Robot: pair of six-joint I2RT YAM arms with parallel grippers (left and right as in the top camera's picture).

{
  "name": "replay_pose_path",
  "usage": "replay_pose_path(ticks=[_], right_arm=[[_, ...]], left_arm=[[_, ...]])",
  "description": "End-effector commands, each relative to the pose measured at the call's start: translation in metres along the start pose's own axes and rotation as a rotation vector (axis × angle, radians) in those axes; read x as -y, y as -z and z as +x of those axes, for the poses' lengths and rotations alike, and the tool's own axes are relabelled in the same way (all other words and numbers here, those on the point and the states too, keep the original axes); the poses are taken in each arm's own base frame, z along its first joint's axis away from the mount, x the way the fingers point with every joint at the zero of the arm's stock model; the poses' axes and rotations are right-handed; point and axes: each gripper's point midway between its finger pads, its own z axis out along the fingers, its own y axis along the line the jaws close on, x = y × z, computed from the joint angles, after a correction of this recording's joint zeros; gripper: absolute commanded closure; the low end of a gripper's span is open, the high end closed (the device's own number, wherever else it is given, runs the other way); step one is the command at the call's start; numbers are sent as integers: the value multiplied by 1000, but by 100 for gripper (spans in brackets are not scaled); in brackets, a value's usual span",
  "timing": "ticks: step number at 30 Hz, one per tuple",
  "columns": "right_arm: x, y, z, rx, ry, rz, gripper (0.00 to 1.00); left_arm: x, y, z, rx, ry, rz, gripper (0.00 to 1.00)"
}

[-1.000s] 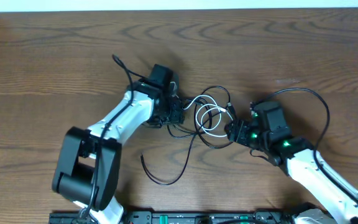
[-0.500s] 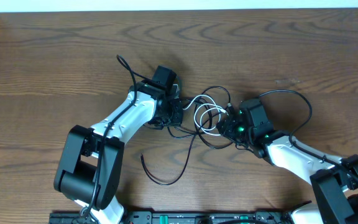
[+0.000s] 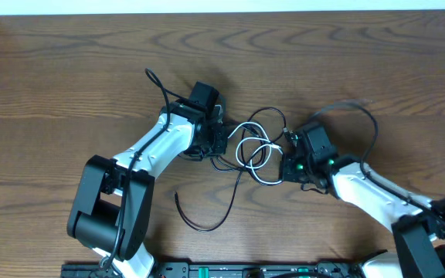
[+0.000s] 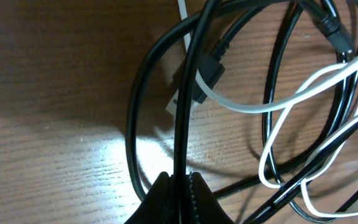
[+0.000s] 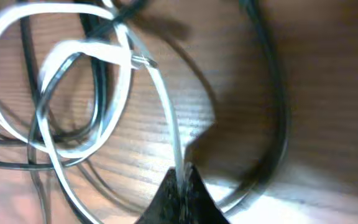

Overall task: Untangle cables
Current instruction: 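Grasp the white cable with the right gripper and pull it right, then release the white cable at the right table edge, return right gripper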

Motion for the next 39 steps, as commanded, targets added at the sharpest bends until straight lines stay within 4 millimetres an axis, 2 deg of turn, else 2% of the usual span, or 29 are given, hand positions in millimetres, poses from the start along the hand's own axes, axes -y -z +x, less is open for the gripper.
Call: replay_pose_path(ticks=[1, 4, 5, 6, 9, 11, 13, 16, 19, 20, 23, 24, 26, 27, 29, 31, 39], right_arm=[[7, 47, -49, 112, 205, 191, 99], [2, 98, -88, 194, 208, 249, 99], [12, 139, -114, 272, 174, 351, 99], [16, 150, -120, 293, 164, 383, 99], [42, 218, -152, 424, 92, 575, 99], [57, 270, -174, 523, 73, 682, 99], [75, 316, -188, 610, 45, 804, 99], [106, 374, -192, 719, -76, 994, 99], [133, 407, -188, 776, -183, 1102, 99], [153, 421, -186, 789, -239, 1153, 99], [196, 447, -173, 802, -377, 1222, 99], [224, 461, -161, 803, -461, 1250, 99], [248, 462, -153, 794, -517, 1195, 99], [250, 455, -157, 794, -508, 1128, 99], [237, 426, -179, 790, -434, 877, 99], [230, 413, -186, 776, -406, 797, 99], [260, 374, -186, 628, -438, 832, 99]], left_arm=[[-5, -6, 7, -23, 2, -19, 92], [-5, -6, 8, -23, 2, -19, 92], [-6, -6, 8, -24, 2, -25, 92], [-7, -6, 8, -25, 0, -30, 92], [-19, -5, 10, -28, 4, -94, 93], [-33, -3, 14, -36, 8, -175, 92], [-49, 1, 19, -47, 15, -263, 92], [-65, 6, 22, -46, 38, -355, 92], [-68, 7, 22, -39, 55, -377, 92], [-69, 8, 21, -38, 56, -380, 92], [-69, 8, 22, -41, 56, -385, 92], [-69, 8, 22, -41, 58, -385, 92], [-69, 8, 22, -40, 59, -384, 92], [-69, 8, 22, -39, 59, -383, 92], [-69, 8, 22, -38, 58, -383, 92], [-69, 8, 22, -39, 59, -382, 92], [-69, 8, 23, -42, 63, -381, 92]])
